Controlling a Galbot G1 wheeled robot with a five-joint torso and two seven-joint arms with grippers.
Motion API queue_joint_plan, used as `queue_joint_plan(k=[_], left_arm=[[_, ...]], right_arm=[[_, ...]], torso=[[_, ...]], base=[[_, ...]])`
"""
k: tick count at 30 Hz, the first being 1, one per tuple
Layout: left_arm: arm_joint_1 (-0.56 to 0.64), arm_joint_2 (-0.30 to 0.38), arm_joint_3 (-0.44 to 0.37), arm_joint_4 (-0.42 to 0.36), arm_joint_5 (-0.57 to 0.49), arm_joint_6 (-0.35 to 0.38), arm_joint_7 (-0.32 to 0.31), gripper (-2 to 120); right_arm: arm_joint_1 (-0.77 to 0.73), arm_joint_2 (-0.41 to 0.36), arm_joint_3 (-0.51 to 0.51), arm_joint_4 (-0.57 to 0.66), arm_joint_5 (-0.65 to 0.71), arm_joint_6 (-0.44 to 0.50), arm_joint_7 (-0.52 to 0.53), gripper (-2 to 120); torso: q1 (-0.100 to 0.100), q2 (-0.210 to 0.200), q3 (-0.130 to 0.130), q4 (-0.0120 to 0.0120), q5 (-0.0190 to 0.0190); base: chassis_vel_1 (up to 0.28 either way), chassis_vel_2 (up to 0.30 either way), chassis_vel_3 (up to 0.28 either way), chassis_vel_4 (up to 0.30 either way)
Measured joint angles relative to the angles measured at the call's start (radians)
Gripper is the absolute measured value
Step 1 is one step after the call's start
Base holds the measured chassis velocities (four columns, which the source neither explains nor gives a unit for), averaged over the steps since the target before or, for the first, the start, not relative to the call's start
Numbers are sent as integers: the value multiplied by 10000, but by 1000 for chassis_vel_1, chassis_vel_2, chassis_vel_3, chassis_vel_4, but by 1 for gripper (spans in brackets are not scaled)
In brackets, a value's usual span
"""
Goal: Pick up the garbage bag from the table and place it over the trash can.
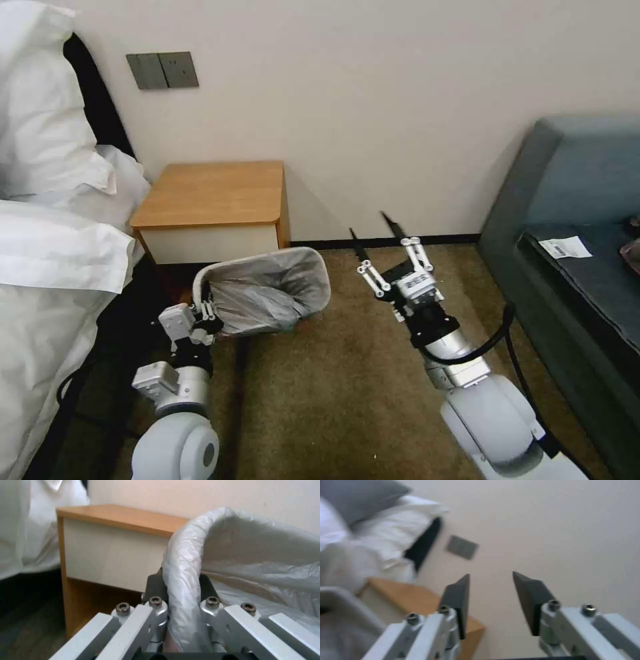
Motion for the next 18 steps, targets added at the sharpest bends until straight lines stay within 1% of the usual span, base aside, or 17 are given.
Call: queue_joint_plan(k=[2, 3, 5, 6, 7, 8, 10, 11, 12, 13, 16, 17, 18], left_arm=[[15, -2, 33, 115, 373, -122, 101, 7], [15, -2, 33, 115, 373, -122, 101, 7], [22, -28, 64, 202, 638, -207, 157, 7], [23, -41, 70, 232, 732, -240, 175, 7], [27, -63, 76, 281, 883, -295, 207, 7], [27, -63, 76, 281, 883, -295, 207, 7], [50, -88, 81, 339, 1089, -388, 254, 7], [88, -111, 84, 375, 1261, -460, 293, 7], [88, -111, 84, 375, 1261, -460, 293, 7], [153, -152, 85, 425, 1469, -535, 334, 7], [243, -235, 87, 465, 1654, -601, 358, 7], [257, -252, 86, 468, 1677, -605, 358, 7], [257, -252, 86, 468, 1677, -605, 358, 7]], right_arm=[[363, -439, -378, -125, 2, -147, -397, 25], [363, -439, -378, -125, 2, -147, -397, 25], [787, -800, -802, -173, 61, -602, -774, 15], [974, -917, -981, -203, 93, -823, -890, 13], [1248, -1042, -1236, -280, 129, -1089, -1025, 6], [1248, -1042, -1236, -280, 129, -1089, -1025, 6], [1587, -1168, -1569, -427, 165, -1354, -1090, 0], [1913, -1239, -1950, -635, 221, -1609, -1101, 0], [1913, -1239, -1950, -635, 221, -1609, -1101, 0], [2318, -1266, -2506, -938, 335, -1980, -1098, 0], [2961, -1136, -3412, -1354, 598, -2705, -1172, 0], [3121, -1073, -3622, -1454, 662, -2909, -1211, 0], [3121, -1073, -3622, -1454, 662, -2909, -1211, 0]], torso=[[0, 0, 0, 0, 0], [0, 0, 0, 0, 0], [0, 0, 0, -1, 0], [0, 0, 0, 1, -1], [0, 0, 0, 0, -1], [0, 0, 0, 0, -1], [0, 0, 0, -1, -1], [0, 0, 0, 0, -2], [0, 0, 0, 0, -2], [0, 0, 0, 1, -1], [0, 0, 0, 1, -2], [0, 0, 0, 1, -2], [0, 0, 0, 1, -2]], base=[[0, 0, 0, 0], [0, 0, 0, 0], [0, 0, 0, 0], [0, 0, 0, 0], [0, 0, 0, 0], [0, 0, 0, 0], [0, 0, 0, 0], [0, 0, 0, 0], [0, 0, 0, 0], [0, 0, 0, 0], [0, 0, 0, 0], [0, 0, 0, 0], [0, 0, 0, 0]])
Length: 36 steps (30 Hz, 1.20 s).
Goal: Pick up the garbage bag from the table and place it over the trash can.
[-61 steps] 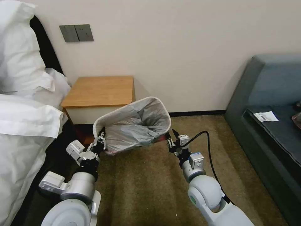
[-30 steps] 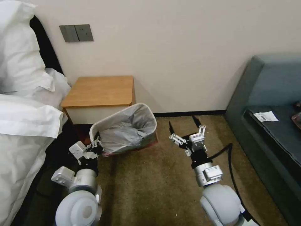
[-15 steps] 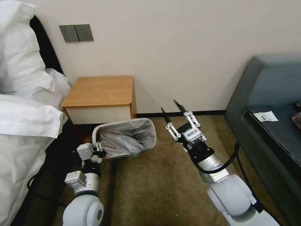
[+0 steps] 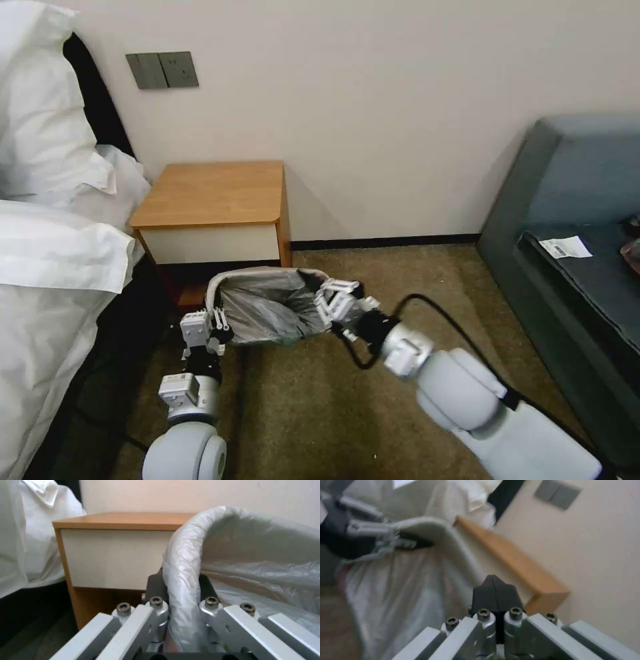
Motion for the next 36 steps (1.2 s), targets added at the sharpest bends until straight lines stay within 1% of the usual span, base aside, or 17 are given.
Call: queue_joint_plan(k=[3, 4, 8, 9, 12, 14, 18, 19, 22, 26, 27, 29, 36], left_arm=[[4, -13, 0, 24, 67, -12, 1, 7], [4, -13, 0, 24, 67, -12, 1, 7], [-23, -68, 2, 82, 305, -59, 14, 7], [-23, -68, 2, 82, 305, -59, 14, 7], [-22, -149, 30, 131, 590, -125, 50, 7], [-12, -167, 37, 141, 711, -157, 77, 7], [34, -205, 52, 143, 1084, -192, 178, 7], [34, -205, 52, 143, 1084, -192, 178, 7], [69, -236, 75, 115, 1385, -215, 241, 7], [117, -259, 132, 61, 1533, -231, 280, 7], [170, -287, 192, 30, 1641, -247, 298, 7], [270, -325, 278, 2, 1810, -296, 314, 7], [506, -362, 464, 12, 2202, -474, 342, 7]], right_arm=[[702, 107, -738, -409, 299, -646, -50, 0], [702, 107, -738, -409, 299, -646, -50, 0], [1730, 67, -1525, -916, 605, -1314, -157, 0], [1730, 67, -1525, -916, 605, -1314, -157, 0], [2289, 66, -2051, -1274, 854, -1635, -162, 0], [2475, 94, -2253, -1438, 876, -1683, -183, 0], [3181, 264, -3078, -2128, 1012, -1871, -185, 0], [3181, 264, -3078, -2128, 1012, -1871, -185, 0], [3747, 550, -3716, -2860, 1068, -2023, -162, 0], [4091, 740, -4108, -3323, 1057, -2073, -161, 0], [4326, 882, -4387, -3665, 1038, -2098, -162, 0], [4549, 1046, -4638, -4035, 1007, -2130, -157, 0], [5049, 1274, -4981, -4631, 1016, -2200, -151, 0]], torso=[[0, 0, 0, 0, 0], [0, 0, 0, 0, 0], [0, 0, 0, 0, 0], [0, 0, 0, 0, 0], [0, 0, 0, -1, -1], [0, 0, 0, -2, 0], [0, 0, 0, -2, 0], [0, 0, 0, -2, 0], [0, 0, 0, 0, 0], [0, 0, 0, -1, 0], [0, 0, 0, 0, 1], [0, 0, 1, 0, 0], [0, 0, 0, 0, 0]], base=[[0, 0, 0, 0], [0, 0, 0, 0], [0, 0, 0, 0], [0, 0, 0, 0], [0, 0, 0, 0], [0, 0, 0, 0], [0, 0, 0, 0], [0, 0, 0, 0], [0, 0, 0, 0], [0, 0, 0, 0], [0, 0, 0, 0], [0, 0, 0, 0], [0, 0, 0, 0]])
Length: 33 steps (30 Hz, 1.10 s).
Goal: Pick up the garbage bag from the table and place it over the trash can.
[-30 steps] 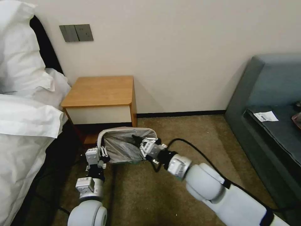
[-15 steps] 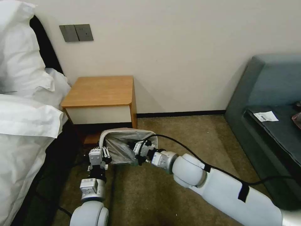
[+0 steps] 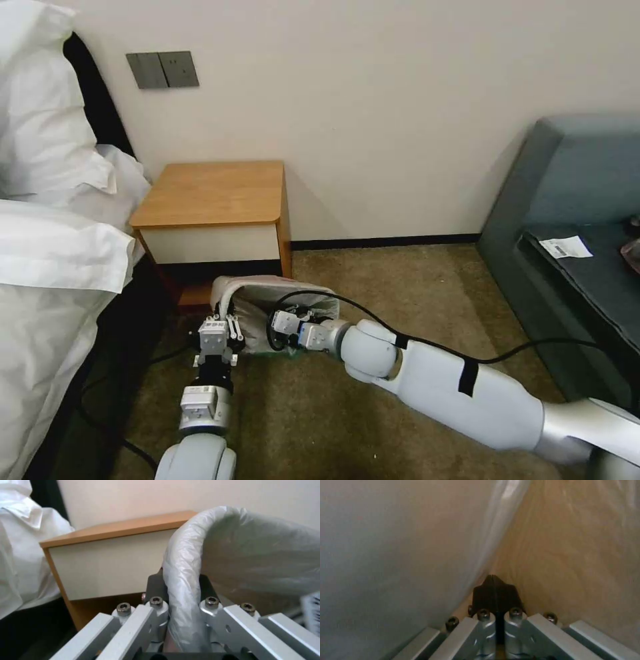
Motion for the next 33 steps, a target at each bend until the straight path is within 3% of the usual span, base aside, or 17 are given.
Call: queue_joint_plan(k=[18, 33], left_arm=[[516, -80, 826, -179, 938, -268, 18, 7], [467, -127, 585, -198, 1143, -318, 76, 7]], right_arm=[[643, 756, -683, -1255, -126, 2, -11, 0], [495, 821, -490, -1257, -108, 68, 47, 0]], torso=[[-1, 0, 0, 0, 0], [0, 0, 0, 0, 0]], base=[[0, 0, 0, 0], [0, 0, 0, 0]])
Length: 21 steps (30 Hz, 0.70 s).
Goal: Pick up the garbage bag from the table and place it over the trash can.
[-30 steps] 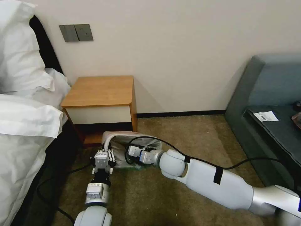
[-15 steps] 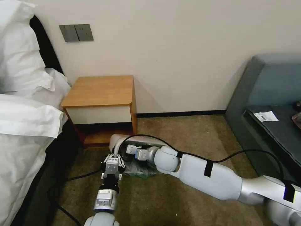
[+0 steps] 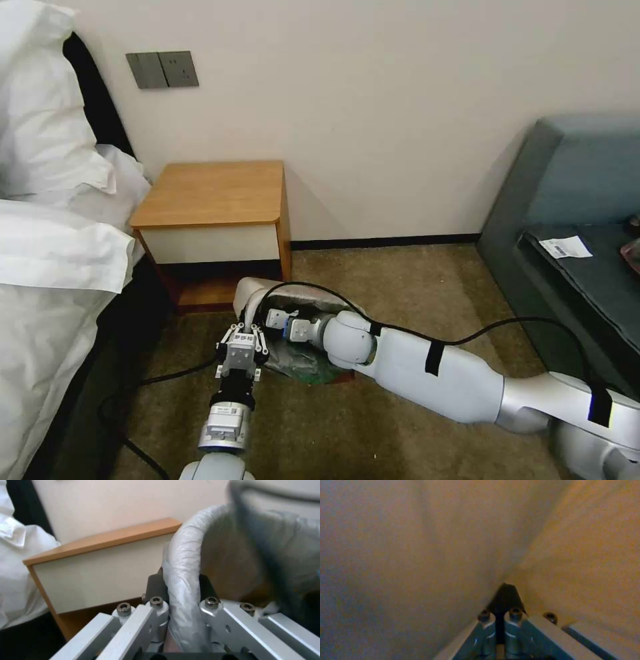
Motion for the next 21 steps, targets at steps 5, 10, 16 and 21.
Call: queue_joint_plan(k=[5, 10, 16, 21], left_arm=[[-246, -3, -311, 305, -147, 40, -22, 7], [-410, -10, -449, 450, -365, 152, -52, 7], [-606, 34, -590, 637, -719, 339, -129, 7], [-759, 93, -615, 764, -871, 459, -195, 7]], right_arm=[[-239, -245, 176, 718, 163, -20, 103, 0], [-522, -485, 300, 1278, 199, -69, 141, 0], [-1227, -1009, 773, 2254, 218, -46, 160, 0], [-1865, -1352, 1473, 2975, 105, 73, 161, 0]], torso=[[0, 0, 0, 0, 0], [0, 0, 0, 1, 0], [0, 0, -1, 0, 0], [0, 0, 0, 1, 2]], base=[[0, 0, 0, 0], [0, 0, 0, 0], [0, 0, 0, 0], [0, 0, 0, 0]])
